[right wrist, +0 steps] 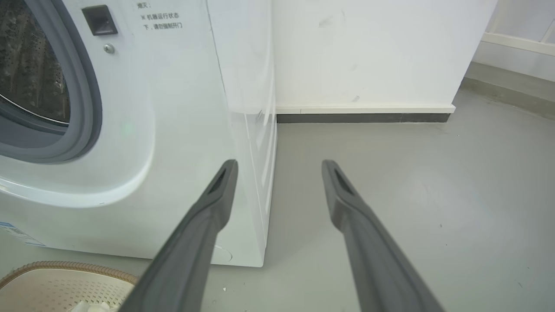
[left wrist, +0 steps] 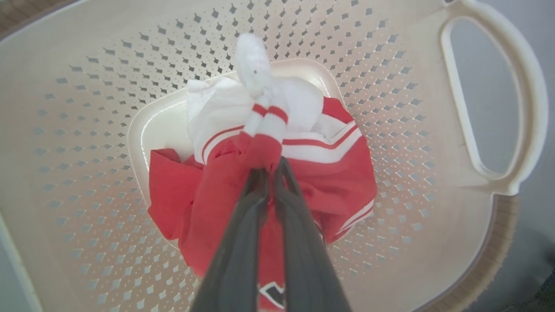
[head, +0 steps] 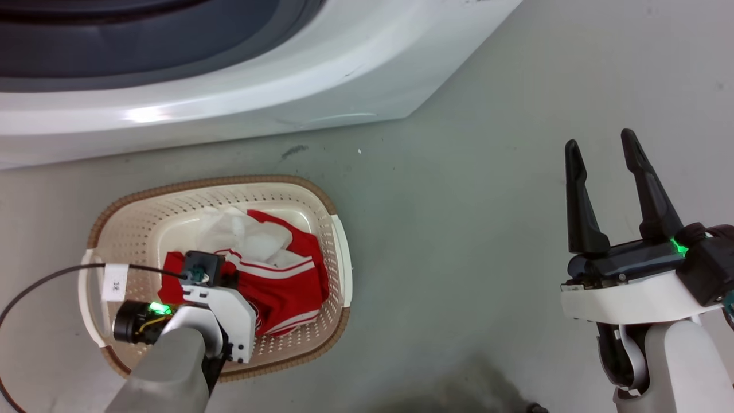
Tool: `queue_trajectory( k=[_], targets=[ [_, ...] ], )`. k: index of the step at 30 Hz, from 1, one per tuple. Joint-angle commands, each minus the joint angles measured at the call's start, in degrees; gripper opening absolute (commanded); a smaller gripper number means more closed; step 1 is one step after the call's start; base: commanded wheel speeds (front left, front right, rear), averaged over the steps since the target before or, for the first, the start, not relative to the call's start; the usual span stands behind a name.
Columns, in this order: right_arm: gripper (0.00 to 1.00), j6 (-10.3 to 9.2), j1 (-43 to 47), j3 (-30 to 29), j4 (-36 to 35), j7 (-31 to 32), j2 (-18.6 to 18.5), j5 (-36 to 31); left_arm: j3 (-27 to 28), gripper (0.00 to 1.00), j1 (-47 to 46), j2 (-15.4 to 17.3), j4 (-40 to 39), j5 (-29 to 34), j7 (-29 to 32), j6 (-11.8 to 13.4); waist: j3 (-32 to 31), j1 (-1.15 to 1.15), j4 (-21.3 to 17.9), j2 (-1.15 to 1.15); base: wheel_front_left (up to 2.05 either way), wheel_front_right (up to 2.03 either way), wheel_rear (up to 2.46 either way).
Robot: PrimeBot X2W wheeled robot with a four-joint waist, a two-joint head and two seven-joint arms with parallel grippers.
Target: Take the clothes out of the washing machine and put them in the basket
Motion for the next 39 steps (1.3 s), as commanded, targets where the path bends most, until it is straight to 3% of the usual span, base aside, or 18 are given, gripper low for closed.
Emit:
queue_trajectory(
  k=[1,14,15,16,17,28,32,39],
  targets=[
    [1.0,-0.04,-1.17,0.03,-0.5,-0.11,0.1,0.31,-0.27,0.0,-1.32,0.26,0.53,0.48,0.33,0.45,1.97,-0.01,-0.61,0.0,0.0,0.0,0.0],
    [1.0,-0.04,-3.39,-1.37,-1.94,-0.11,0.1,0.65,-4.02,0.0,-6.99,1.76,2.24,3.35,4.19,1.24,8.6,-0.01,-1.24,0.0,0.0,0.0,0.0],
    [1.0,-0.04,-3.51,-1.39,-1.86,-0.11,0.1,0.64,-3.95,0.07,-7.13,1.66,2.3,3.09,4.47,1.2,8.69,-0.01,-1.16,0.0,0.0,0.0,0.0],
    [1.0,-0.04,-3.57,-1.39,-1.77,-0.11,0.1,0.64,-4.07,0.65,-7.28,1.61,2.35,3.0,4.45,1.21,8.69,-0.01,-1.07,0.0,0.0,0.0,0.0],
    [1.0,-0.04,-3.59,-1.39,-1.66,-0.11,0.1,0.63,-4.24,1.0,-7.45,1.55,2.34,3.15,3.88,1.38,8.58,-0.01,-0.95,0.0,0.0,0.0,0.0],
    [1.0,-0.04,-1.36,-1.25,-0.07,-0.11,0.09,-0.18,-2.9,1.0,-3.24,-1.36,2.47,0.39,0.41,2.0,1.48,-0.01,1.01,0.0,0.0,0.0,0.0],
    [1.0,-0.05,0.51,-0.89,1.18,-0.11,0.09,-0.71,-3.12,1.0,-0.44,-2.33,2.31,0.12,-1.02,0.97,-3.4,-0.01,2.13,0.0,0.0,0.0,0.0],
    [1.0,-0.04,3.73,-0.91,2.64,-0.11,0.09,-1.42,-2.11,1.0,4.2,-2.25,-2.75,-0.03,-1.49,1.33,-9.88,-0.01,4.08,0.0,0.0,0.0,0.0]
  ],
)
